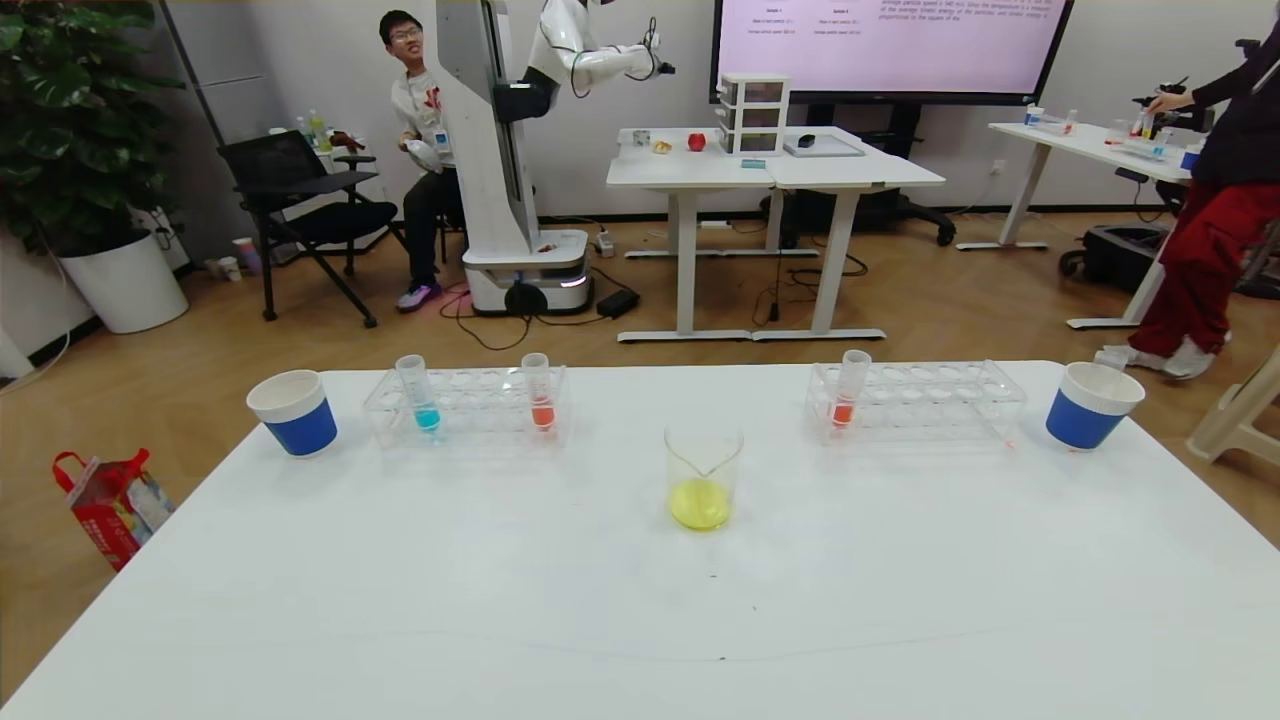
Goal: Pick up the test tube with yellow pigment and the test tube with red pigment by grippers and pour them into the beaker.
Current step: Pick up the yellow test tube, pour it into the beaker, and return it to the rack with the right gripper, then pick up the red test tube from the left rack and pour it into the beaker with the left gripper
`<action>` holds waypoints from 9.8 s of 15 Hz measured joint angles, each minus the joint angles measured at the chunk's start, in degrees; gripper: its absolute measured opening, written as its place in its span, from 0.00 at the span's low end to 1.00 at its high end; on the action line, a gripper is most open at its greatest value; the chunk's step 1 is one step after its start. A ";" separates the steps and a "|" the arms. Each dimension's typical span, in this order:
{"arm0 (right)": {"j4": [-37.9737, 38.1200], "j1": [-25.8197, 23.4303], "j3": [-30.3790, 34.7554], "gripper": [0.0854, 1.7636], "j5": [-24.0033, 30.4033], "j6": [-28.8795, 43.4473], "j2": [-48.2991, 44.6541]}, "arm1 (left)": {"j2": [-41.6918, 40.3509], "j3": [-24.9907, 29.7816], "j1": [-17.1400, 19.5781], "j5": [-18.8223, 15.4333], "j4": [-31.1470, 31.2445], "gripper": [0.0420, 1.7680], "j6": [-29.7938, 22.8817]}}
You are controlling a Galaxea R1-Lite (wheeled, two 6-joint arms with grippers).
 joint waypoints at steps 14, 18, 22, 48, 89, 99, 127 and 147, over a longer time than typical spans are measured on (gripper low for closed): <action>-0.21 0.00 0.18 0.98 -0.46 2.88 0.00 | 35.29 -17.91 -0.49 -0.29 -21.71 0.99 1.76; -0.21 0.00 0.18 0.98 -0.46 2.88 0.00 | 59.61 -21.14 -2.83 1.76 -41.24 0.99 0.27; -0.21 0.00 0.18 0.98 -0.44 2.86 0.00 | 83.25 -23.70 -10.90 10.87 -61.28 0.99 -2.30; -0.21 0.00 0.18 0.98 -0.46 2.88 0.00 | 136.79 -60.94 -23.16 21.77 -78.87 0.99 -0.65; -0.21 0.00 0.18 0.98 -0.44 2.86 0.00 | 125.34 -65.29 -24.77 -19.24 -75.24 0.29 8.72; -0.21 0.00 0.18 0.98 -0.46 2.86 0.00 | 126.45 -68.39 -24.91 -38.64 -64.68 0.29 43.91; -0.22 0.00 0.18 0.98 -0.46 2.88 0.00 | 132.29 -76.85 -26.64 -46.71 -58.61 0.29 86.83; -0.21 0.00 0.18 0.98 -0.44 2.86 0.00 | 132.82 -76.26 -25.82 -47.13 -58.92 0.29 101.44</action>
